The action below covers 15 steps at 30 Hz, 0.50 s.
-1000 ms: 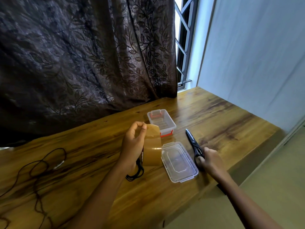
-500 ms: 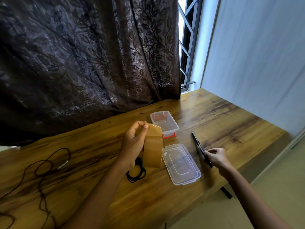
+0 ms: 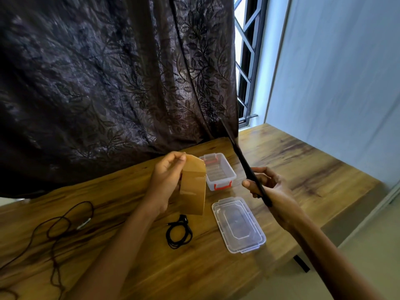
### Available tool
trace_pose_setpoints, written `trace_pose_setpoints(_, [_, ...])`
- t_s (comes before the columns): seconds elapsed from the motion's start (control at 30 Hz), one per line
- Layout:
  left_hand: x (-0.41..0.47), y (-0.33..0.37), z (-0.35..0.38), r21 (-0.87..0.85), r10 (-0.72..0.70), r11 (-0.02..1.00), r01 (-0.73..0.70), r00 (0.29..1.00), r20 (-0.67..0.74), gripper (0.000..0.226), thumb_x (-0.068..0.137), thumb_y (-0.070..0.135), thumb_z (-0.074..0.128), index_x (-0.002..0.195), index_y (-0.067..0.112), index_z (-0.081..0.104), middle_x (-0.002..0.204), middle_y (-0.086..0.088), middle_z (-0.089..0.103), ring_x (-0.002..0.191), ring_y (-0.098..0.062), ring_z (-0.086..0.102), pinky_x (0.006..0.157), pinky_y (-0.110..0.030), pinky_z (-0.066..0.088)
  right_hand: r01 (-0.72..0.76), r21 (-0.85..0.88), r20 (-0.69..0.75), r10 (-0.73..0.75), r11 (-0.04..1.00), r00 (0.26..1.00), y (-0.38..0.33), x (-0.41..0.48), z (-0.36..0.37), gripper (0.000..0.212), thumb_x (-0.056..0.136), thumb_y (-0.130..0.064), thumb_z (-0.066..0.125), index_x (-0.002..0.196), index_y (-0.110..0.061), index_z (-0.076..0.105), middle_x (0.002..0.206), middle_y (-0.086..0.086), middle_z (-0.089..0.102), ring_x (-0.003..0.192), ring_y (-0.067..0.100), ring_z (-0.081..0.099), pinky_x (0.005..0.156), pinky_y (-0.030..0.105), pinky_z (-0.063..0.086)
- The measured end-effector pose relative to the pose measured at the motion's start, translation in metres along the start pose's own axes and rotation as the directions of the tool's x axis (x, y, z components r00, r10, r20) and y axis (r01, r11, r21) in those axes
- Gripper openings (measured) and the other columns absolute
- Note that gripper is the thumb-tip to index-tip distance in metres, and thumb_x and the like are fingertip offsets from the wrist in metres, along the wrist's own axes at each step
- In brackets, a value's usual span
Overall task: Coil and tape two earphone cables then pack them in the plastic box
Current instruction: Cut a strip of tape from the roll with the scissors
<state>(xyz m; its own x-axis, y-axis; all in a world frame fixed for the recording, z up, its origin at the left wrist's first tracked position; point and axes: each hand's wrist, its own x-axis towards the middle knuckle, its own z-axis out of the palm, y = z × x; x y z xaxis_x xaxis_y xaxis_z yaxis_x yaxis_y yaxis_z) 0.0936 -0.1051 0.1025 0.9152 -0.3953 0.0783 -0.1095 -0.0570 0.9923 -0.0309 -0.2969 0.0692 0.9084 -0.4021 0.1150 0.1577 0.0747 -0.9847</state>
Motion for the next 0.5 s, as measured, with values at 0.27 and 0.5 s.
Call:
trace_pose_setpoints(0.27, [0.011, 0.027, -0.020, -0.048, 0.022, 0.999, -0.021, 0.999, 0.032, 0.019, 0.097, 0.022, 0.042, 0.106, 0.015, 0.057, 0.069, 0.007, 0.053, 0.042, 0.006, 0.051, 0.037, -0.013, 0.039, 0.278, -0.346, 0.340, -0.156, 0.896, 0.927, -0.024, 0.001, -0.009, 0.055, 0.055, -0.036, 0.077, 0.096, -0.007, 0.056, 0.075, -0.002, 0.060, 0.063, 0.010, 0.052, 0.060, 0.013, 0.043])
trace_pose_setpoints(0.5, [0.015, 0.038, -0.035, -0.036, 0.024, 0.999, -0.022, 0.998, 0.052, 0.017, 0.097, 0.021, 0.042, 0.099, 0.019, 0.058, 0.064, 0.011, 0.055, 0.040, 0.004, 0.050, 0.036, -0.014, 0.039, 0.313, -0.460, 0.440, -0.093, 0.831, 0.893, -0.034, 0.010, -0.018, 0.050, 0.052, -0.042, 0.081, 0.091, -0.020, 0.059, 0.081, -0.001, 0.059, 0.067, 0.002, 0.050, 0.062, 0.012, 0.040])
